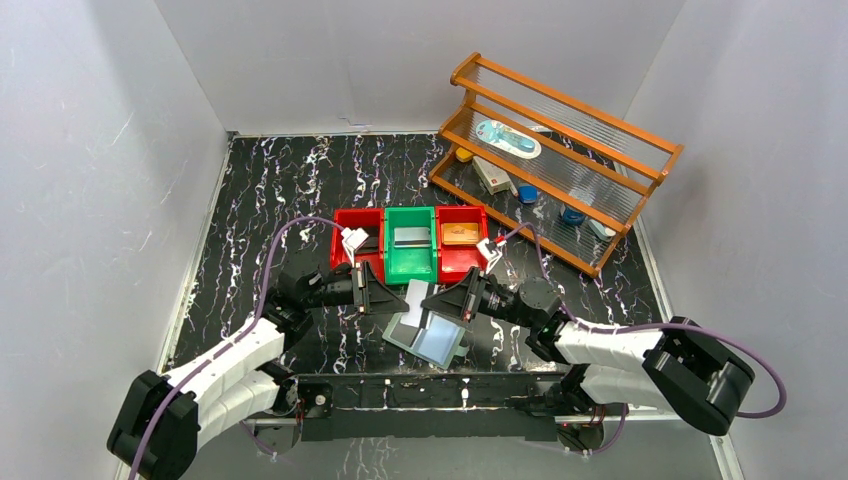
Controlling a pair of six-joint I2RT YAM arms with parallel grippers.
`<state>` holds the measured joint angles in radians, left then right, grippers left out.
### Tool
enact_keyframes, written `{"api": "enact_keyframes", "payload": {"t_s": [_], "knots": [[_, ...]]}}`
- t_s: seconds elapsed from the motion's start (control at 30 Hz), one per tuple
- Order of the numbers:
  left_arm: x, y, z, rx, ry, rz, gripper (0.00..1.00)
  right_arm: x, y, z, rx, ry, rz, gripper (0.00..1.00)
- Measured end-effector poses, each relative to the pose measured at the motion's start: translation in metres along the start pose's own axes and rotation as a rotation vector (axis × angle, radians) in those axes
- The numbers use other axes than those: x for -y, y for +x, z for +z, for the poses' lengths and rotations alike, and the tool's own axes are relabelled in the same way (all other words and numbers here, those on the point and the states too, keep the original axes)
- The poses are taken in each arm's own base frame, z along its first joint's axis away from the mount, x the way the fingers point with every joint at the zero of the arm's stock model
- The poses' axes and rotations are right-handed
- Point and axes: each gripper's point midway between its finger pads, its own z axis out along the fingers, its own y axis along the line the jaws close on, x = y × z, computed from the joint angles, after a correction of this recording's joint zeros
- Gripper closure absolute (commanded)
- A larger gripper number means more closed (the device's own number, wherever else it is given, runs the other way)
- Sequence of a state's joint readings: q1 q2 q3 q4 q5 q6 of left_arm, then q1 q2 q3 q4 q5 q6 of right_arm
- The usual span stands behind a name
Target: Take the credit cards out of the card holder
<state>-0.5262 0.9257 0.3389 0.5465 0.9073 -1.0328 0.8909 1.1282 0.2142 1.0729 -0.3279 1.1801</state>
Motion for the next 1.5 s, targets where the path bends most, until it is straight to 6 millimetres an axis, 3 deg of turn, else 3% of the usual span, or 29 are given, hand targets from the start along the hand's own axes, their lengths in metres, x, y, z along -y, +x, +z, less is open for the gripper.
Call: {"api": "enact_keyframes", "payload": {"t_s": [0.17, 0.27, 0.4, 0.6, 0.83, 1.03, 1.2, 1.3, 1.5], "knots": [[-0.009, 0.001, -0.001, 0.007, -0.041, 0.0, 0.33, 0.003, 0.002, 0.001, -0.01, 0.005, 0.006, 1.0], [-0.017, -0.001, -0.004, 0.018, -0.117, 0.015, 0.16, 0.005, 0.001, 0.001, -0.004, 0.015, 0.007, 1.0], [-0.019, -0.023, -0.011, 0.083, -0.257, 0.095, 0.02, 0.014, -0.001, -0.002, 0.015, 0.075, 0.001, 1.0], [-0.025, -0.071, -0.047, 0.233, -0.586, 0.252, 0.02, 0.033, -0.013, -0.002, 0.039, 0.242, -0.047, 1.0], [-0.055, -0.105, -0.108, 0.283, -1.021, 0.366, 0.02, 0.033, -0.049, 0.018, 0.056, 0.412, -0.173, 1.0], [-0.09, -0.112, -0.151, 0.322, -1.224, 0.309, 0.02, 0.045, -0.069, 0.04, -0.006, 0.552, -0.293, 1.0], [-0.11, -0.1, -0.172, 0.363, -1.287, 0.264, 0.02, 0.061, -0.083, 0.052, -0.065, 0.66, -0.393, 1.0], [-0.11, -0.095, -0.178, 0.394, -1.297, 0.273, 0.02, 0.074, -0.098, 0.061, -0.093, 0.755, -0.466, 1.0], [-0.1, -0.104, -0.187, 0.474, -1.31, 0.304, 0.02, 0.103, -0.122, 0.078, -0.162, 0.902, -0.625, 1.0]]}}
